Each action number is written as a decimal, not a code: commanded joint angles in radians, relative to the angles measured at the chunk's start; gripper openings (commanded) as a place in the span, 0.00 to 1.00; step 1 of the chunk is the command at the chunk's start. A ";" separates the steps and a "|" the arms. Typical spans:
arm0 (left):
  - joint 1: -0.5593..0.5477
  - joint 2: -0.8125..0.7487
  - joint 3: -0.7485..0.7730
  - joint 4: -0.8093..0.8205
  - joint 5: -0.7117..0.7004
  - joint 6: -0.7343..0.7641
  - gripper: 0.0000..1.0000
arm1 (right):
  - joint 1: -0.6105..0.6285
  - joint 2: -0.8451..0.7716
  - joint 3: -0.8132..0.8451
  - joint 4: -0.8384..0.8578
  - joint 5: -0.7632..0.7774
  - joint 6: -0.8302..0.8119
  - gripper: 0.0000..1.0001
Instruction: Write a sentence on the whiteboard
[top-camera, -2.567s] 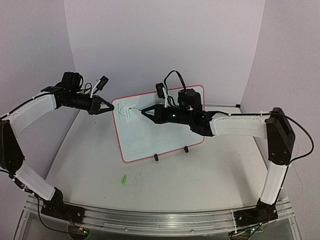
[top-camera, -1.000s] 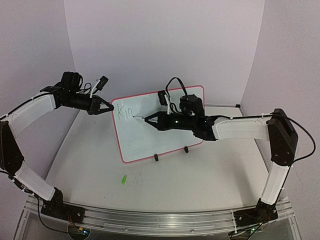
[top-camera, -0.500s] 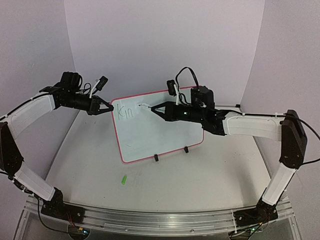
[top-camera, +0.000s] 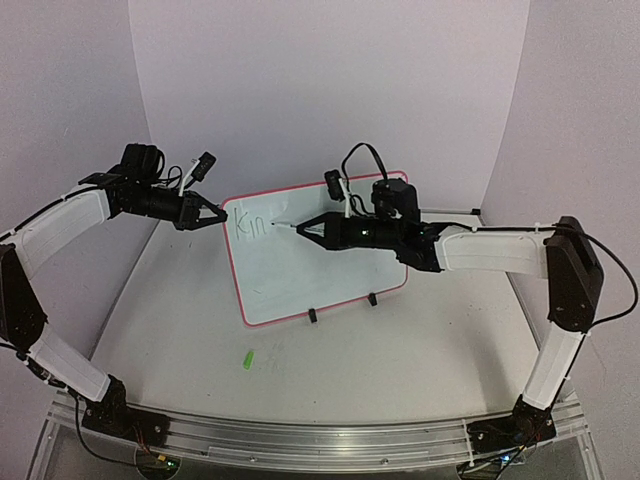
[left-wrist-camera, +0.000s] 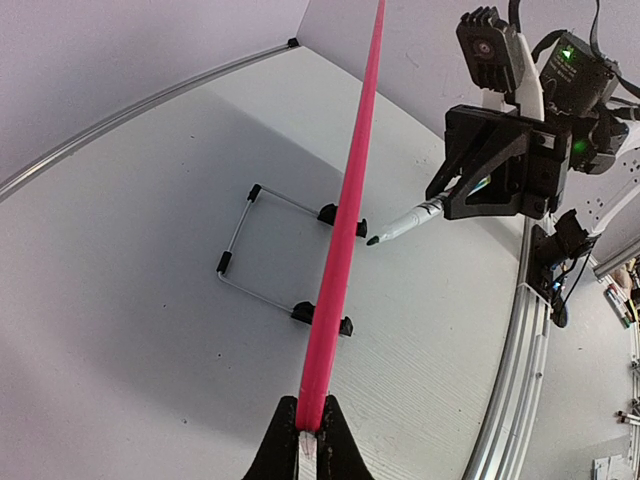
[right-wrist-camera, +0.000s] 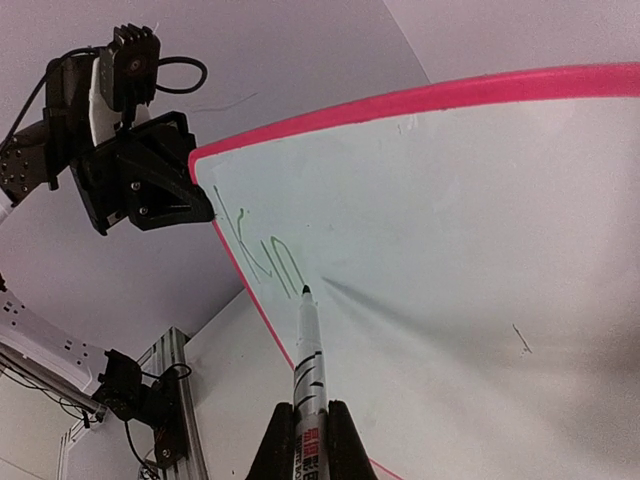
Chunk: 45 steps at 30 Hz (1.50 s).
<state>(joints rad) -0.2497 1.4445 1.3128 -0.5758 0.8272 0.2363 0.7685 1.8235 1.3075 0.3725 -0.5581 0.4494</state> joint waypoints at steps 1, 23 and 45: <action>0.000 -0.043 0.008 0.033 0.020 0.007 0.00 | -0.001 0.018 0.050 0.032 0.012 0.009 0.00; 0.000 -0.044 0.009 0.033 0.021 0.007 0.00 | 0.000 0.079 0.101 -0.053 0.008 -0.033 0.00; 0.000 -0.044 0.009 0.033 0.024 0.007 0.00 | -0.001 0.001 0.076 -0.023 0.114 -0.037 0.00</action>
<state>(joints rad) -0.2493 1.4445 1.3128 -0.5756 0.8182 0.2356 0.7761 1.8723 1.3518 0.3119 -0.5392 0.4160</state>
